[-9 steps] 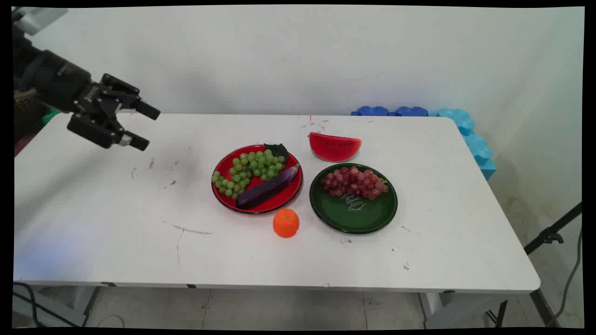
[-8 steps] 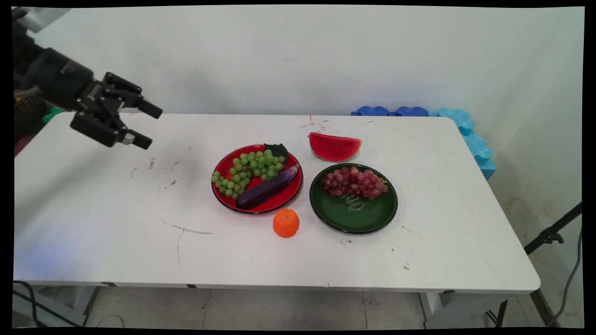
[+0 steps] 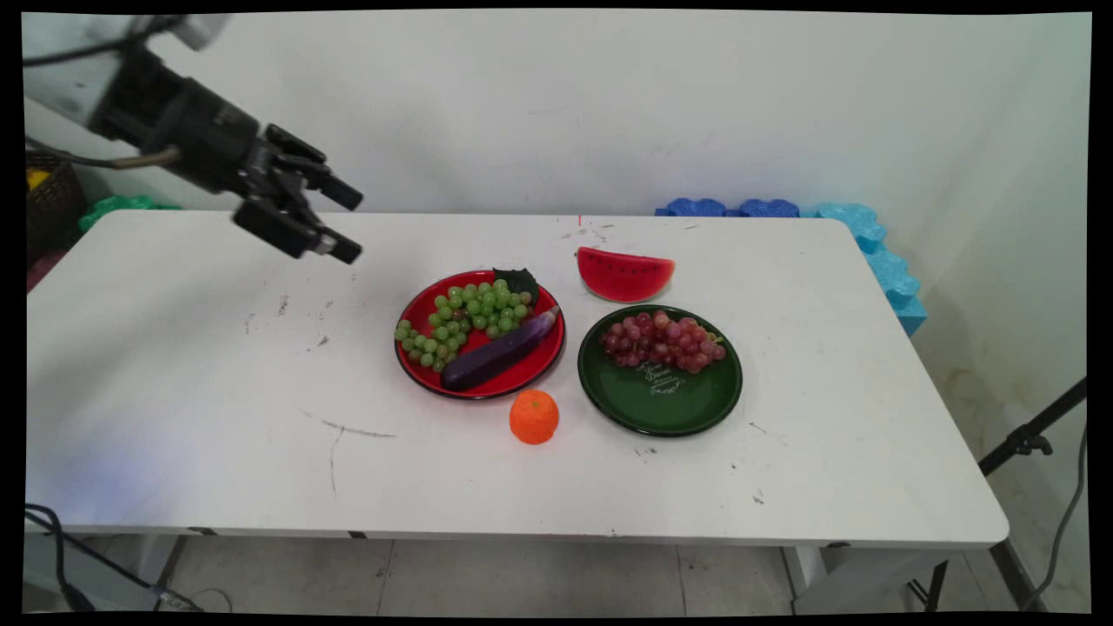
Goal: Pick up the eggplant from the red plate
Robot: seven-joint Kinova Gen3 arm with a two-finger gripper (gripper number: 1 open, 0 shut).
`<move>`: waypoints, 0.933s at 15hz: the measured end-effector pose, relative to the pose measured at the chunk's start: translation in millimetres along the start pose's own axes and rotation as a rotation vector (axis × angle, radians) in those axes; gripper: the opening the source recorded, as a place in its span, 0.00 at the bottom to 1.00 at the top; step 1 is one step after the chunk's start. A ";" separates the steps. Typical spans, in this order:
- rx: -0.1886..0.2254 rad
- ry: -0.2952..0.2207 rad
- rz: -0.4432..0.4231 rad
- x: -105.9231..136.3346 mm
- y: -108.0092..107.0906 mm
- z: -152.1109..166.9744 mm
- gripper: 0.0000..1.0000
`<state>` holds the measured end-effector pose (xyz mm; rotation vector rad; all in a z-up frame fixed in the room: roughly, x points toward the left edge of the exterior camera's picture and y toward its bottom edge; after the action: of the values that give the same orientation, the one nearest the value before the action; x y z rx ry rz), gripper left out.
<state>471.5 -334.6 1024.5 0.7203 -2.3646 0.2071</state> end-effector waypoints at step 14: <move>0.095 -0.227 -0.076 16.9 -0.7 145.4 1.00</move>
<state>382.3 -389.3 922.2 0.9197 -2.5497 0.2163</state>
